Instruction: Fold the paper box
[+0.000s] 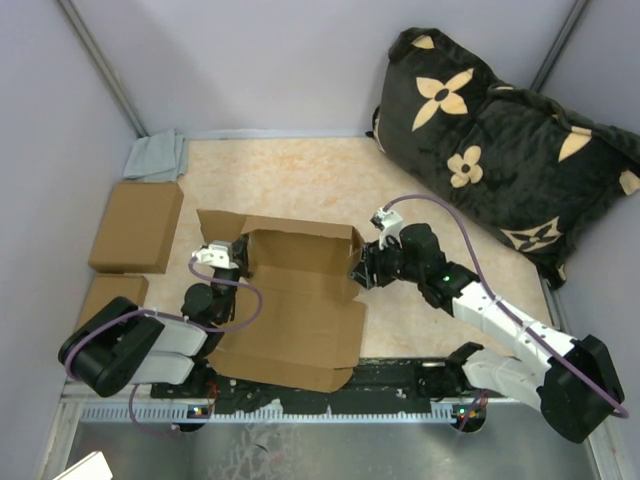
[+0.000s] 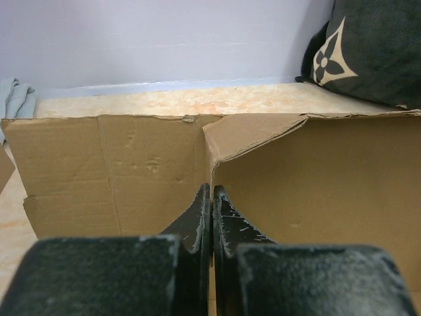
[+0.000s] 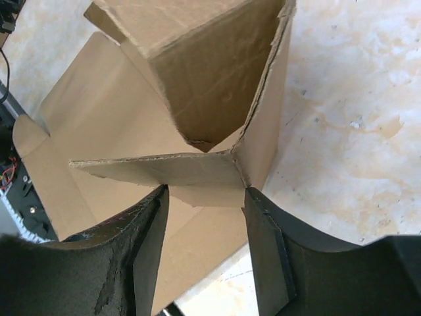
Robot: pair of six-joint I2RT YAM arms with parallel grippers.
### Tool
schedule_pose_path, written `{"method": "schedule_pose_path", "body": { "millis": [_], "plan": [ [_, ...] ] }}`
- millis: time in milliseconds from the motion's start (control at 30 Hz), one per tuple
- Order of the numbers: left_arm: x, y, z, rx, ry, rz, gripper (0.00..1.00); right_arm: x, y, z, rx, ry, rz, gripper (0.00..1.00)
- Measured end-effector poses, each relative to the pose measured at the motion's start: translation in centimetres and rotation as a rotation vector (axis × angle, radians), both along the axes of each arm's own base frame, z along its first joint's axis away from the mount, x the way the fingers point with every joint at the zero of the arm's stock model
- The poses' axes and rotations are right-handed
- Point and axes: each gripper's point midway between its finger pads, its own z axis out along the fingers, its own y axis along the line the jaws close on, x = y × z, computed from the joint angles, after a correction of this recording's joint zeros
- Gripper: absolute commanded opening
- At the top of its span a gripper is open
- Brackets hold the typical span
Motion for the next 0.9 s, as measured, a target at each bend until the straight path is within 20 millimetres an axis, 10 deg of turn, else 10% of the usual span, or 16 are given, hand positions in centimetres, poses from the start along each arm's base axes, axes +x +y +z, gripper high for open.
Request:
{"method": "schedule_pose_path", "body": {
  "millis": [900],
  "plan": [
    [-0.2,0.0,0.6,-0.018,-0.015,-0.007,0.00,2.8,-1.0,-0.4,-0.112,-0.093,-0.053,0.53]
  ]
}}
